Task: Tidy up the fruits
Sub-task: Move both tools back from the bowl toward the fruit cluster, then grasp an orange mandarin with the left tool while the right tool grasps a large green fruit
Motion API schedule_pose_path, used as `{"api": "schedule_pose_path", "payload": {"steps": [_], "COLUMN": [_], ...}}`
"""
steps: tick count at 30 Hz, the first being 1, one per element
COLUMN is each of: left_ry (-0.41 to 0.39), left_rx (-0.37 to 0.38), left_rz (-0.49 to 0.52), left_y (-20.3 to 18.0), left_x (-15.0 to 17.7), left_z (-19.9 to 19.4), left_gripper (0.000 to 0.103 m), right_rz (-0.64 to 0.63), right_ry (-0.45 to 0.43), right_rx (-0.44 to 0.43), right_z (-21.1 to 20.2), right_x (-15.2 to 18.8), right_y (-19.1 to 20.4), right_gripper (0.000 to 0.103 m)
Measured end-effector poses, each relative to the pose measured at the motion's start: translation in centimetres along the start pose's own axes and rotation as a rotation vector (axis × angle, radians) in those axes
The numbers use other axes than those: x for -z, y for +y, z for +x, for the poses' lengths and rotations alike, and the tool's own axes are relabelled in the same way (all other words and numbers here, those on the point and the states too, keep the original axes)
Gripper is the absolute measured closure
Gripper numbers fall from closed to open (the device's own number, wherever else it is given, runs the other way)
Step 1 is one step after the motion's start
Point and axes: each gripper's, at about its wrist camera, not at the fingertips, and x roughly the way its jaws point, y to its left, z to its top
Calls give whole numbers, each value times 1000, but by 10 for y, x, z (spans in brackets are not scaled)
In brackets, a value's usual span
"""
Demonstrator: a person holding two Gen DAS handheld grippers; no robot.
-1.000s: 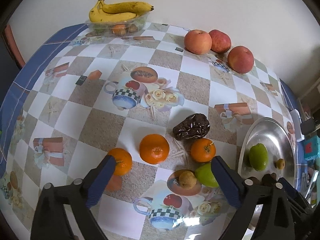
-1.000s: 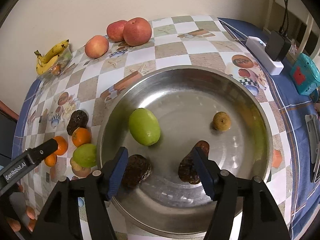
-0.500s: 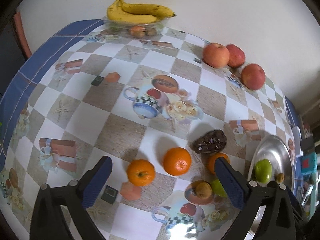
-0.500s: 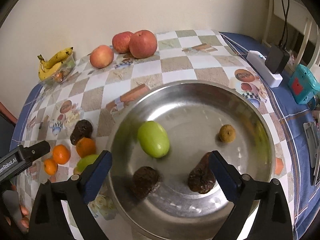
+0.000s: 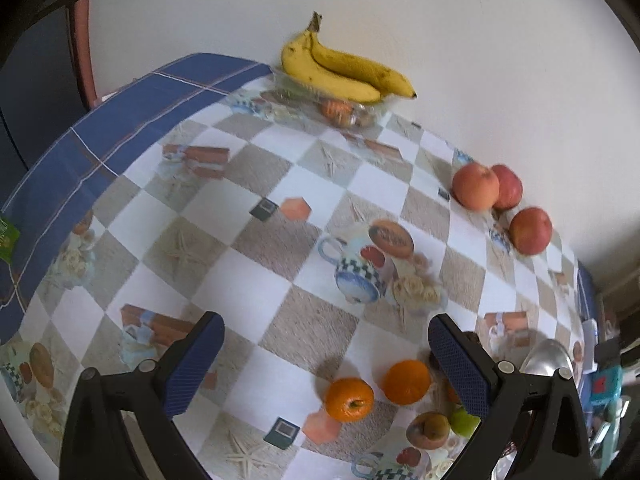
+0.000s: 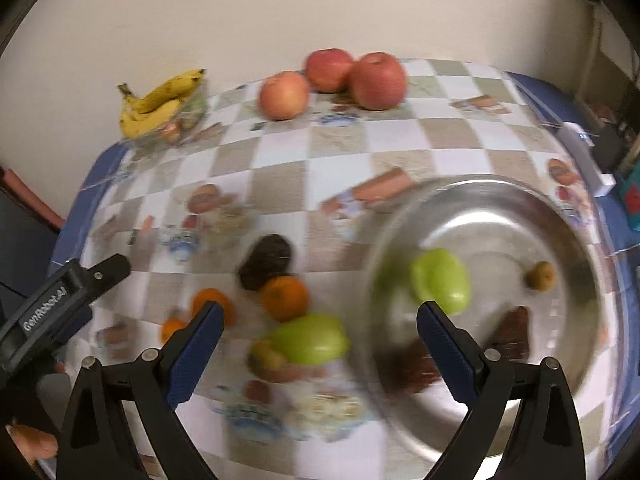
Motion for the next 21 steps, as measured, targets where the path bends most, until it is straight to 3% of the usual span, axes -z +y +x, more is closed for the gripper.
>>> {"api": "schedule_pose_path", "payload": {"steps": [7, 9, 10, 11, 15, 17, 21], "left_ry": [43, 57, 69, 86, 181, 212, 249], "left_rx": [29, 26, 23, 25, 69, 59, 59], "left_rz": [42, 45, 44, 41, 23, 42, 64], "left_y": [-1, -3, -5, -5, -9, -14, -21], "left_x": [-1, 2, 5, 7, 17, 23, 32], "left_z": [-2, -1, 1, 3, 23, 31, 41], "left_gripper": [0, 0, 0, 1, 4, 13, 13], "right_rz": [-85, -95, -96, -96, -96, -105, -119], "right_ry": [-7, 1, 7, 14, 62, 79, 103], "right_rx": [2, 8, 7, 6, 8, 13, 39], "right_z": [4, 5, 7, 9, 21, 25, 33], "right_x": [5, 7, 8, 8, 13, 15, 17], "right_y": [21, 20, 20, 19, 16, 16, 14], "right_gripper": [7, 15, 29, 35, 37, 40, 40]}}
